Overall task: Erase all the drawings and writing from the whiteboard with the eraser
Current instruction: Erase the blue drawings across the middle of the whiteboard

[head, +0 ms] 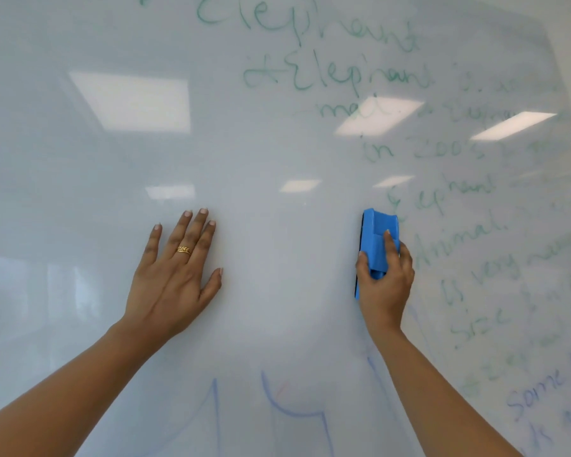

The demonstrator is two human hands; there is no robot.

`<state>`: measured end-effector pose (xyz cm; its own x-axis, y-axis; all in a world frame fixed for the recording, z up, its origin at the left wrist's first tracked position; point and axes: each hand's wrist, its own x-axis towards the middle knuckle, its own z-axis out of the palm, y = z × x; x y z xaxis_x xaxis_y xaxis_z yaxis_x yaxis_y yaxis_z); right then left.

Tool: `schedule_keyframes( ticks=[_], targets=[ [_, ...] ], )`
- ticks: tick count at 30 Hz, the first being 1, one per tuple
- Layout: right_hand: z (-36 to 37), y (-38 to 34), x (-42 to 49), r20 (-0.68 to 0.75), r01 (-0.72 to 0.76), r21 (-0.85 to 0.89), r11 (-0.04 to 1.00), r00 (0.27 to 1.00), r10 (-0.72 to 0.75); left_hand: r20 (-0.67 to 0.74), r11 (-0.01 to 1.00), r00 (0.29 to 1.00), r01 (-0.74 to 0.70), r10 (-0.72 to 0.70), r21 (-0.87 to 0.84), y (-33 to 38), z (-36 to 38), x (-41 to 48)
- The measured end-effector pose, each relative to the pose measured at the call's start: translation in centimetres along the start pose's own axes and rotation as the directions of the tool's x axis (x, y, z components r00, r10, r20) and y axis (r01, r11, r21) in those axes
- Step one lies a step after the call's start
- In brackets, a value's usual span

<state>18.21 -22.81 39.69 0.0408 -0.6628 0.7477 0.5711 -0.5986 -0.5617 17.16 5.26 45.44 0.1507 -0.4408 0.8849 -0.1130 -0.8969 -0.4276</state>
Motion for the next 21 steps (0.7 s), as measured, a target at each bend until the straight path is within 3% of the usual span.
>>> schedule_keyframes(
  ticks=[6,12,15,21],
  targets=[
    [0.4,-0.6,2.0,0.115,0.121,-0.021,0.992,0.986,-0.118,-0.026,0.999,0.999,-0.036,0.036,0.003,4.1,0.9,2.9],
    [0.3,-2.2,6.0,0.364,0.306,0.004,0.952,0.886,-0.286,-0.02,1.0,1.0,-0.011,0.011,-0.007,7.4,2.1,3.9],
    [-0.4,-1.0,6.2,0.379,0.326,0.02,0.945,0.872,-0.309,-0.026,1.0,1.0,-0.006,0.006,0.006,7.3,2.2,3.7],
    [-3.6,4.3,2.5,0.29,0.229,0.037,0.973,0.929,-0.23,-0.031,1.0,0.999,-0.009,0.01,0.029,7.3,2.1,3.4]
  ],
)
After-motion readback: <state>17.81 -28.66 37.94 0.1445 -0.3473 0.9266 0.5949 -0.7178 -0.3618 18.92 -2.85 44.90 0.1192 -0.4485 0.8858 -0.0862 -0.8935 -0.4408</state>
